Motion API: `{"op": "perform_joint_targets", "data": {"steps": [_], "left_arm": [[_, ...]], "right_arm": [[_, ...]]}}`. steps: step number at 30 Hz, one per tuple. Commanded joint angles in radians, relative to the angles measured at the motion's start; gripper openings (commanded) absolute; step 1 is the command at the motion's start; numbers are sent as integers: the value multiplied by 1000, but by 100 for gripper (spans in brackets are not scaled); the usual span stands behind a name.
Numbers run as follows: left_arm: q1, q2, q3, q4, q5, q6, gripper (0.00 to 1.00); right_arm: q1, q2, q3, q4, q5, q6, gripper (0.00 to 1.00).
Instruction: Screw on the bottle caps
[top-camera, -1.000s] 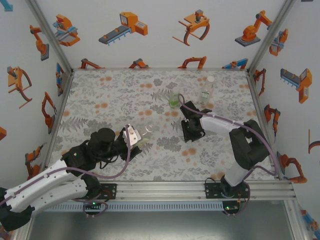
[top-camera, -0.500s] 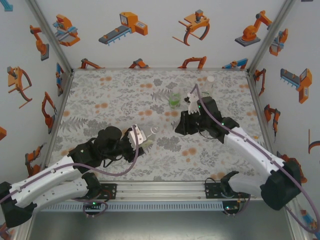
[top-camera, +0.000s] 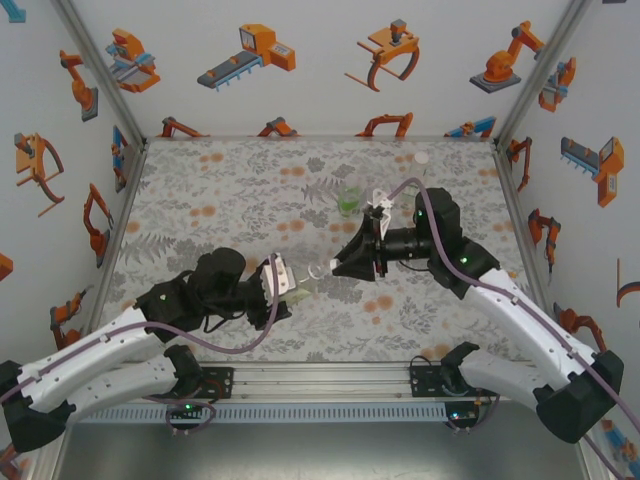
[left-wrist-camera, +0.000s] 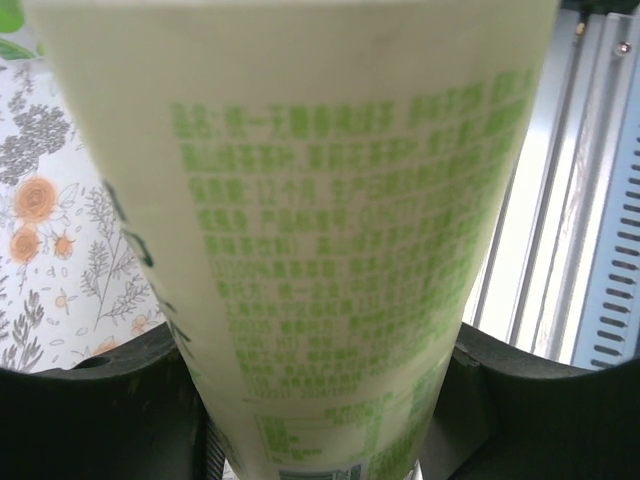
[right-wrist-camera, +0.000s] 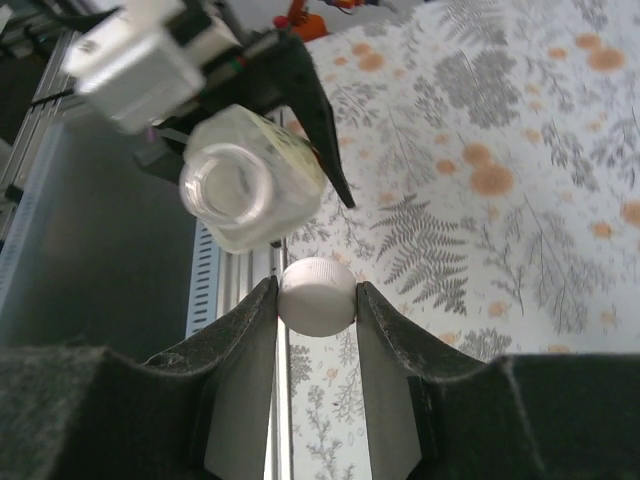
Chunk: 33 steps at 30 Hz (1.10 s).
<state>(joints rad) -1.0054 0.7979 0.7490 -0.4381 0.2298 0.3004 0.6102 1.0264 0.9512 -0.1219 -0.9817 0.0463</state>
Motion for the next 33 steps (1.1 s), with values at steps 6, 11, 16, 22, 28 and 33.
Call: {"op": "perform_joint_targets", "data": {"steps": [6,11,16,22,28,33], "left_arm": [[5,36,40,-42,96,33,0],[4,49,47,-39,112,34,0],[4,57,49,-37,117,37,0],[4,62,51,-36,125,35,0],[4,73,56,-43,137,42,0],[4,97,66,-49,158,46,0]], "right_arm": [[38,2,85,-45,-106,-144,4],[66,24,133,-159,-97,-227,2],[89,40,155,-220,-65,-268,2],[104,61,171,-252,-38,-292,2],[122,76,201,-304,-12,-327,1],[128,98,243,-387,-14,-379,0]]}}
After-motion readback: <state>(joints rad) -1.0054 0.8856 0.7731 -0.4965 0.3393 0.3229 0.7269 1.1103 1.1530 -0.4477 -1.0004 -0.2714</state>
